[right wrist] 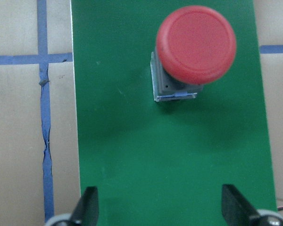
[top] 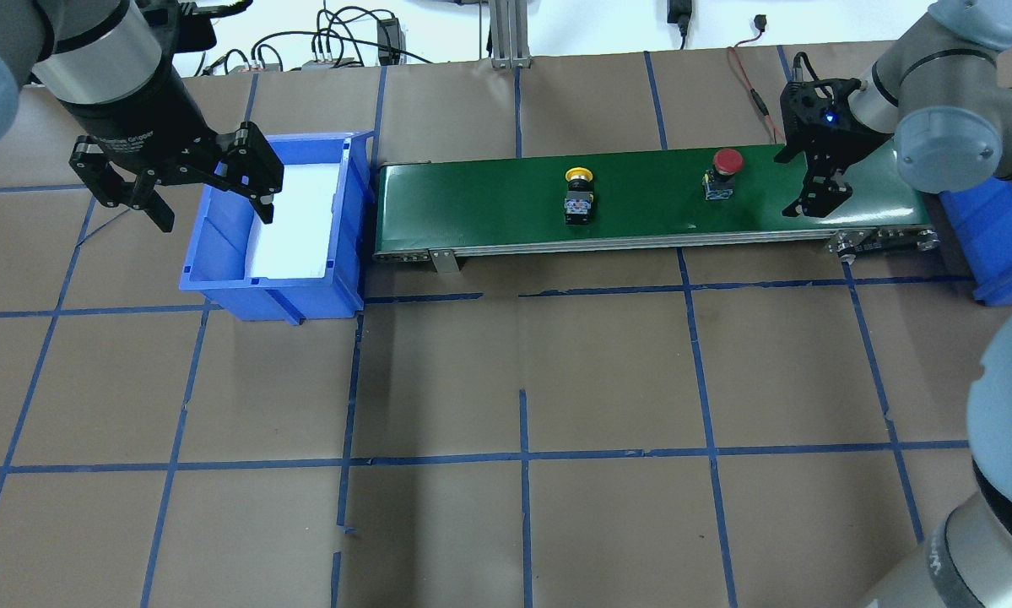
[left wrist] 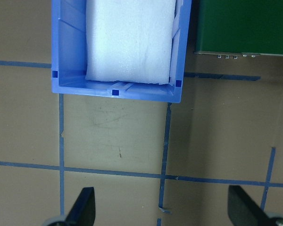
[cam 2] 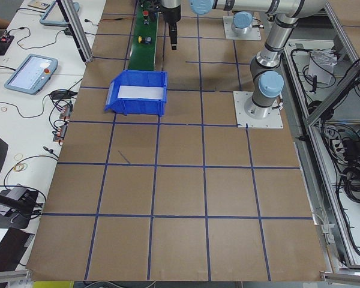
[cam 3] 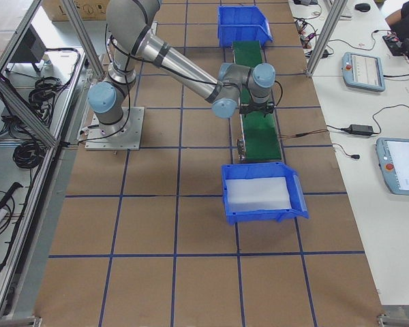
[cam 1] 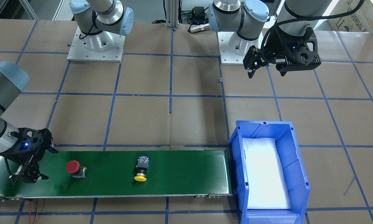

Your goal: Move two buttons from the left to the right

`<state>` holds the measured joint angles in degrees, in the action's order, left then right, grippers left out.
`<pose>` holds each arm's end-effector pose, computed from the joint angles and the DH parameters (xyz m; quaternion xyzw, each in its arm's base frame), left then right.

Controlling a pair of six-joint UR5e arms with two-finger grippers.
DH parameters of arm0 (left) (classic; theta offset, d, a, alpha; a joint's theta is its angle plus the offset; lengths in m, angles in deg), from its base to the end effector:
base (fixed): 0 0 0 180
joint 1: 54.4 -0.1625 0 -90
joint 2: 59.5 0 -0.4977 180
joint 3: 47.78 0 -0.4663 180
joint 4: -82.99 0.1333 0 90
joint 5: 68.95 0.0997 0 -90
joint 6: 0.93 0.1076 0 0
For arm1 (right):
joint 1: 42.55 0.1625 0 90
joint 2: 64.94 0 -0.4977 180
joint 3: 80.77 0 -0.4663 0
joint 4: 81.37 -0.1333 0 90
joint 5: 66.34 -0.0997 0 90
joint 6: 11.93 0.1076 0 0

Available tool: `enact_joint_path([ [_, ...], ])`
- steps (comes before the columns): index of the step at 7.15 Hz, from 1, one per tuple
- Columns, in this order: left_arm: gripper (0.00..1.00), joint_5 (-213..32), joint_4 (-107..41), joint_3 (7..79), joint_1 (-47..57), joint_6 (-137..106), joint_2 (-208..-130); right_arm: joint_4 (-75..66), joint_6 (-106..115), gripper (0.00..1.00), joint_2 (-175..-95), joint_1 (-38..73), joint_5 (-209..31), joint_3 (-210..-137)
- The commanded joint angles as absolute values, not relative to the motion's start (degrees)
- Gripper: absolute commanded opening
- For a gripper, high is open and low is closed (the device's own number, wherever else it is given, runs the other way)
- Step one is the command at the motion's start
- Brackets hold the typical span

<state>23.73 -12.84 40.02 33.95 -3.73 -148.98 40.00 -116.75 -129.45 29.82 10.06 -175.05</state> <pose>-0.1122 -0.5584 0.5696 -0.0382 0.9986 0.0269 0.0236 -0.0674 -0.7357 0.2785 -0.6858 0.7179 -0.1104 0.0448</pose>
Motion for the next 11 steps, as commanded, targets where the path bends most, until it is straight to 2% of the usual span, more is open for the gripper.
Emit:
enact_joint_path([
  [1,1.00,23.9,-12.8,40.0,34.0,-3.7,-149.0,40.0,-116.8,0.92,-129.5,29.8,10.3,-175.1],
  [11,1.00,23.8,-12.9,40.0,34.0,-3.7,-149.0,41.0,-118.7,0.93,-129.9,30.6,13.6,-174.0],
])
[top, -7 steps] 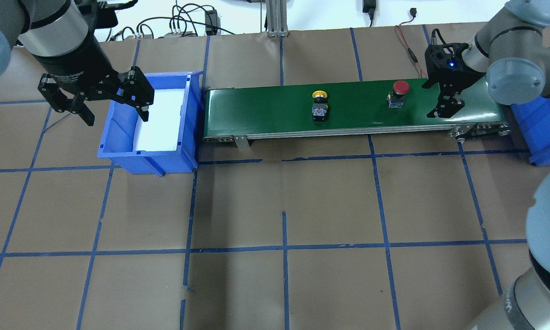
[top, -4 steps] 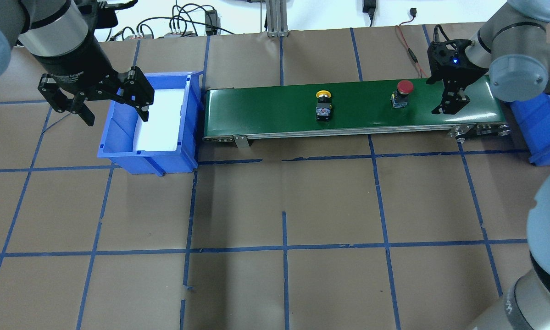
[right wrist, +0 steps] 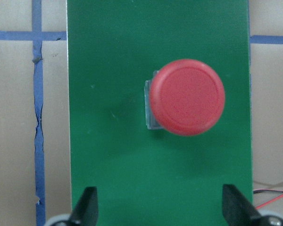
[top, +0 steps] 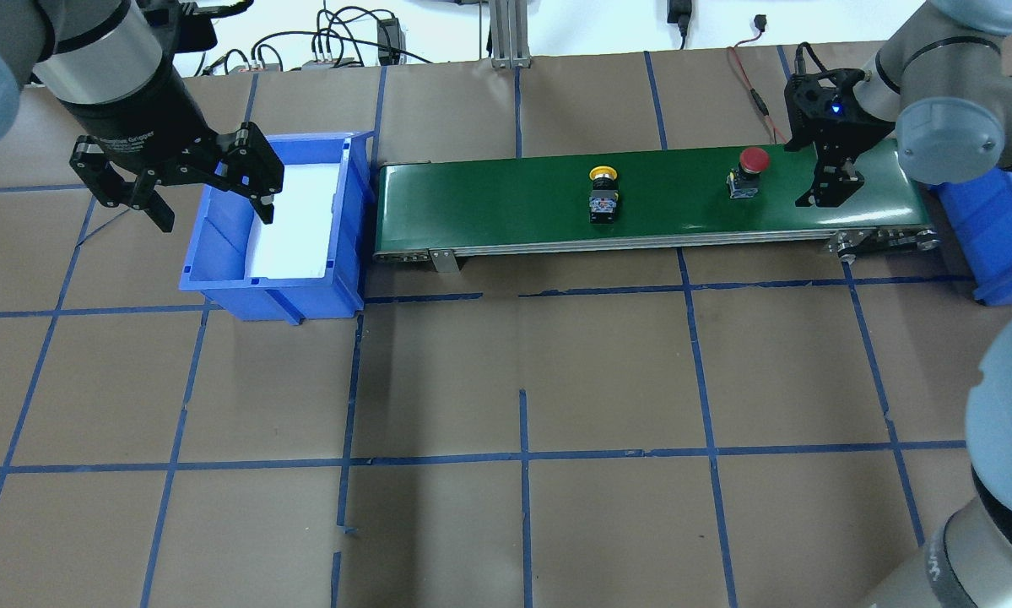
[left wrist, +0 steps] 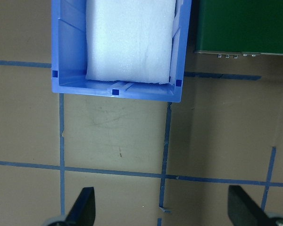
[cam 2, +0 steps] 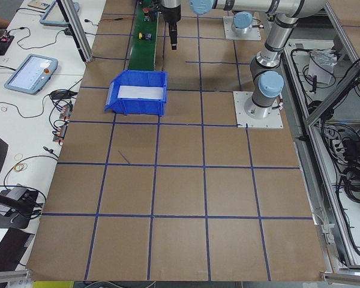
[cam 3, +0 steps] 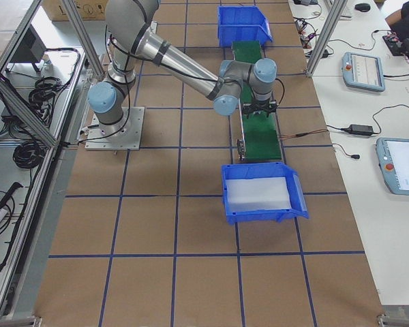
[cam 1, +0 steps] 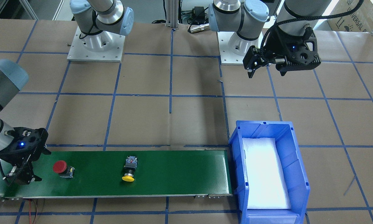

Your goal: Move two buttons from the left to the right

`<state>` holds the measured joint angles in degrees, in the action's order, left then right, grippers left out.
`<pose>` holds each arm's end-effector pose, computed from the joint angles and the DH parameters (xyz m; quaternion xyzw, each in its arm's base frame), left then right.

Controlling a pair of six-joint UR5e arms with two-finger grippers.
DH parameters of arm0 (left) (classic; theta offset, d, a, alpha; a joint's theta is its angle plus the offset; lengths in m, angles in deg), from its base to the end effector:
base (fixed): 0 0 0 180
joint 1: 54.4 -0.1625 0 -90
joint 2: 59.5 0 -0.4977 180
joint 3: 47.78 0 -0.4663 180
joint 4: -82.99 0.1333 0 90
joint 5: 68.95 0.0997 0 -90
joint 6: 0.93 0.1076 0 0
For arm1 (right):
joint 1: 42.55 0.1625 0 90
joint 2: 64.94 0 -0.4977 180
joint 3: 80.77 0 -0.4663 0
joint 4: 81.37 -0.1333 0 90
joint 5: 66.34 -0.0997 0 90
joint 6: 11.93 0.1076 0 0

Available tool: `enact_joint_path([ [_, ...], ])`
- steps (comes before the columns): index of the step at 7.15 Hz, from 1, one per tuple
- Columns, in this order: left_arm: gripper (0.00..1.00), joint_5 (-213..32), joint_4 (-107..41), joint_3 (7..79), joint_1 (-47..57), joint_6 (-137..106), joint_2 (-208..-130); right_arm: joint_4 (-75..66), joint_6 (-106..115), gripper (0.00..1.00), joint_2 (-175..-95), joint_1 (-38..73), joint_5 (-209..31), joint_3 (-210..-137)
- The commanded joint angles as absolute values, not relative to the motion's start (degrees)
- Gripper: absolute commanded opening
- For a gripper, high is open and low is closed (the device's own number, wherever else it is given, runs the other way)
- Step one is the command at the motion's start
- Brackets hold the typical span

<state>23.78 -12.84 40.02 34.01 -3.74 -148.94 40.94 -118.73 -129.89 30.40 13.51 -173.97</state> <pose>-0.1127 -0.5580 0.5700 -0.0377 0.9986 0.0265 0.0241 -0.0680 -0.7411 0.2941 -0.7046 0.7032 -0.0946 0.0105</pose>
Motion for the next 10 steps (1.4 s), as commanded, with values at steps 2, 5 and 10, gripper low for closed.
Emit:
enact_joint_path([
  [2,1.00,23.8,-12.9,40.0,34.0,-3.7,-149.0,41.0,-118.6,0.93,-129.8,30.8,13.6,-174.0],
  [5,1.00,23.8,-12.8,40.0,34.0,-3.7,-149.0,41.0,-118.5,0.93,-129.9,30.8,13.4,-173.8],
  [10,1.00,23.8,-12.8,40.0,34.0,-3.7,-149.0,41.0,-117.7,0.93,-129.6,30.8,13.4,-173.9],
])
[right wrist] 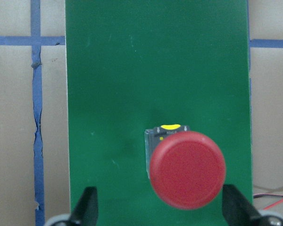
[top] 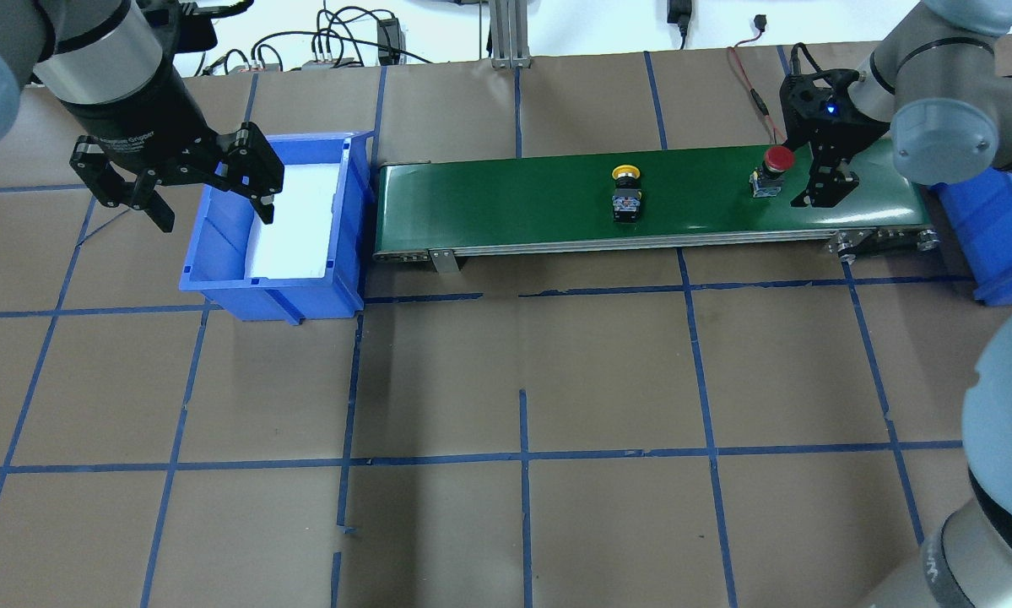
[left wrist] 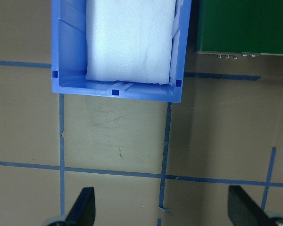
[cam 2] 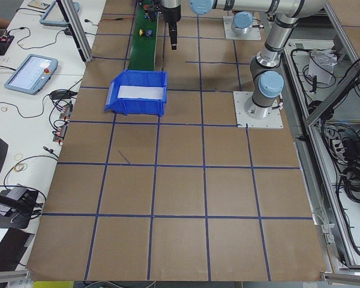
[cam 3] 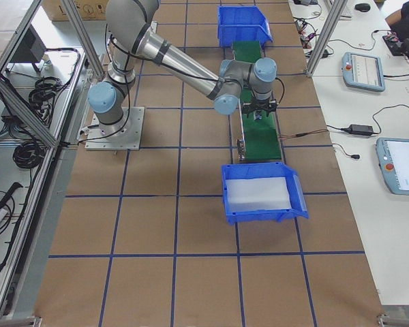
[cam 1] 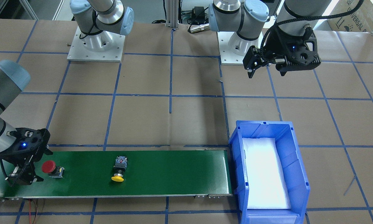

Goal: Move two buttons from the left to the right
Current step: 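Grasp the red button at the belt end with the right gripper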

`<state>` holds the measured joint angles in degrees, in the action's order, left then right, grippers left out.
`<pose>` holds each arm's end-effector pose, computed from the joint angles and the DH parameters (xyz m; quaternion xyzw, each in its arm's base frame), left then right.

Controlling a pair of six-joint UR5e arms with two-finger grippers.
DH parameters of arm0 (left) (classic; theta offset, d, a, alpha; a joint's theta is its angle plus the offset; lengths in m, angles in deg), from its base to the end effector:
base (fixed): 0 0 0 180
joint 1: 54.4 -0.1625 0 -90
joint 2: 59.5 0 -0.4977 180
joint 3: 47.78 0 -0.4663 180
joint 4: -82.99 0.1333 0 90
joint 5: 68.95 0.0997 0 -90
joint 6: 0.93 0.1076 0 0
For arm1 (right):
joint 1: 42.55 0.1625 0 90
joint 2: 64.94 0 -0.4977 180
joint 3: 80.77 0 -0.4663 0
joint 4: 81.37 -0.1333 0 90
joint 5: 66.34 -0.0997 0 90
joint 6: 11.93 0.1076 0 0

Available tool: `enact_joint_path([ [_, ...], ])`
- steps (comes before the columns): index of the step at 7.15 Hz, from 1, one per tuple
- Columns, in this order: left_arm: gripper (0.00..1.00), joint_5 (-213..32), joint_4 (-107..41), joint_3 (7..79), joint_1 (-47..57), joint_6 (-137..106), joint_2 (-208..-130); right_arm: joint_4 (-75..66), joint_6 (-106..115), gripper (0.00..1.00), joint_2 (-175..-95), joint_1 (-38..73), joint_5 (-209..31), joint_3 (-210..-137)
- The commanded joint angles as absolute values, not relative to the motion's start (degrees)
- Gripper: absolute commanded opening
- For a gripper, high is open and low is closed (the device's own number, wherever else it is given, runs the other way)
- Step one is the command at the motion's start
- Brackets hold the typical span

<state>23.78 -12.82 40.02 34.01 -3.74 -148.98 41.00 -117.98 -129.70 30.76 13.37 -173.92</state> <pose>-0.1127 -0.5584 0.5696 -0.0377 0.9986 0.0267 0.0241 -0.0633 -0.7423 0.2923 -0.7021 0.7056 -0.0952 0.0126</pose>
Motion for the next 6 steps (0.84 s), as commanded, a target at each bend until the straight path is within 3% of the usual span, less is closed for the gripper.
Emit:
enact_joint_path([
  [1,1.00,23.8,-12.9,40.0,34.0,-3.7,-149.0,41.1,-117.7,0.93,-129.0,30.8,13.5,-173.8],
  [6,1.00,23.8,-12.9,40.1,34.0,-3.7,-149.0,41.1,-117.5,0.93,-128.5,30.8,13.7,-172.9],
])
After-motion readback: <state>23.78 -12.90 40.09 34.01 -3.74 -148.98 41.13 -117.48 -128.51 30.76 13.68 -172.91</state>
